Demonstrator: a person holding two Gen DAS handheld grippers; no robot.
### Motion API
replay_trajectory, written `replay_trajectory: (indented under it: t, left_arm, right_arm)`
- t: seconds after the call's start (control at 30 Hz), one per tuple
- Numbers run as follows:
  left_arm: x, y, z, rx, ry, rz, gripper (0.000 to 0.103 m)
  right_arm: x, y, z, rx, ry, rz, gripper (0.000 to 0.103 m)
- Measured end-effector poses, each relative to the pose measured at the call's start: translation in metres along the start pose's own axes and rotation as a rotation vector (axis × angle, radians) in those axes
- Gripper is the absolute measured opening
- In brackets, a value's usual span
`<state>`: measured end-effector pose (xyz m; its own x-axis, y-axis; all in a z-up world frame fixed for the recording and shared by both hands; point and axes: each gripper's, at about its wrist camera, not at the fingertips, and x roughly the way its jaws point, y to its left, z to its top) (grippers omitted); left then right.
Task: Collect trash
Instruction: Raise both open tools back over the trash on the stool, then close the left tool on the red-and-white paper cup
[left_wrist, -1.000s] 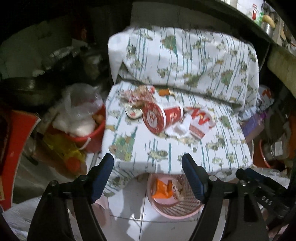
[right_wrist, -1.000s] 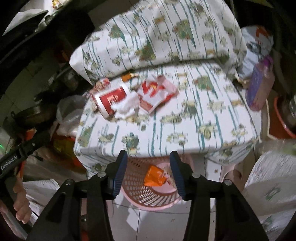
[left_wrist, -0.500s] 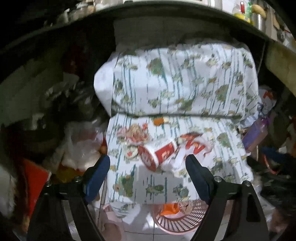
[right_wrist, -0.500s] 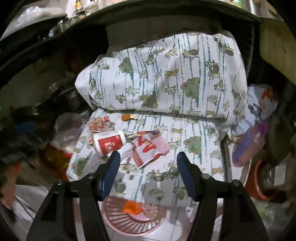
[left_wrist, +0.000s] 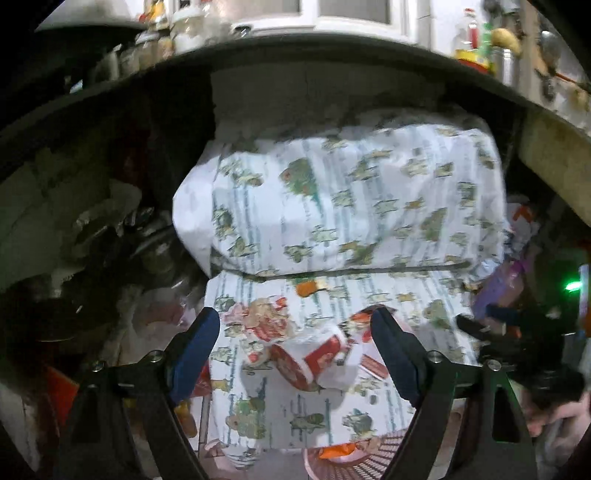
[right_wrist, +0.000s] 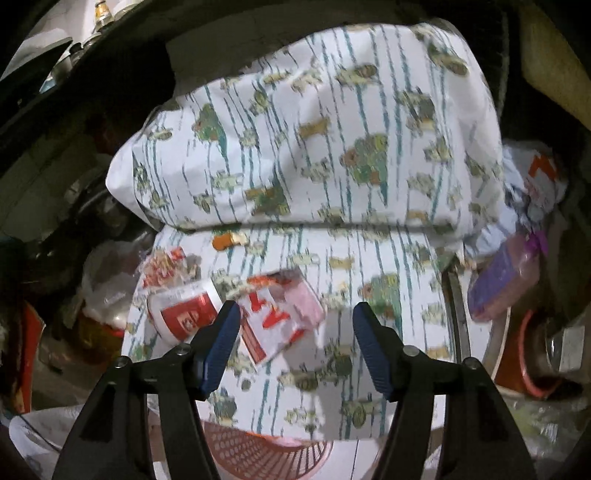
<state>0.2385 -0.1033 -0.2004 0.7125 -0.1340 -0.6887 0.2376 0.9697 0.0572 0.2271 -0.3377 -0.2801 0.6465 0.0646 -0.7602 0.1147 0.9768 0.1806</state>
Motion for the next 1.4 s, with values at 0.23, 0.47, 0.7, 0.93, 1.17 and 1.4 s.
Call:
replay_trajectory:
  t: [0.23, 0.47, 0.7, 0.93, 1.17, 1.4]
  left_arm:
    - [0.047, 0.049, -0.002, -0.126, 0.05, -0.001, 0.085]
    - [0.091, 0.06, -0.01, -0.143, 0.154, -0.048, 0.085]
    - [0.159, 0.063, -0.031, -0.21, 0.401, -0.172, 0.086]
    - [0.198, 0.059, -0.046, -0.324, 0.53, -0.249, 0.085]
    - [0.221, 0.045, -0.064, -0.364, 0.624, -0.295, 0.064]
    - [0.221, 0.011, -0.069, -0.18, 0.634, -0.194, 0.05]
  right_arm:
    - [0.032, -0.002, 0.006, 0.026, 0.034, 0.041, 0.064]
    - [0.073, -0.005, 0.002, 0.051, 0.133, 0.082, 0.064]
    - [0.094, -0.004, 0.008, 0.067, 0.212, 0.094, 0.064]
    - [0.116, -0.012, 0.005, 0.115, 0.325, 0.114, 0.064]
    - [0.131, -0.021, -0.001, 0.154, 0.387, 0.087, 0.064]
    - [0.13, -0.018, -0.001, 0.125, 0.379, 0.073, 0.064]
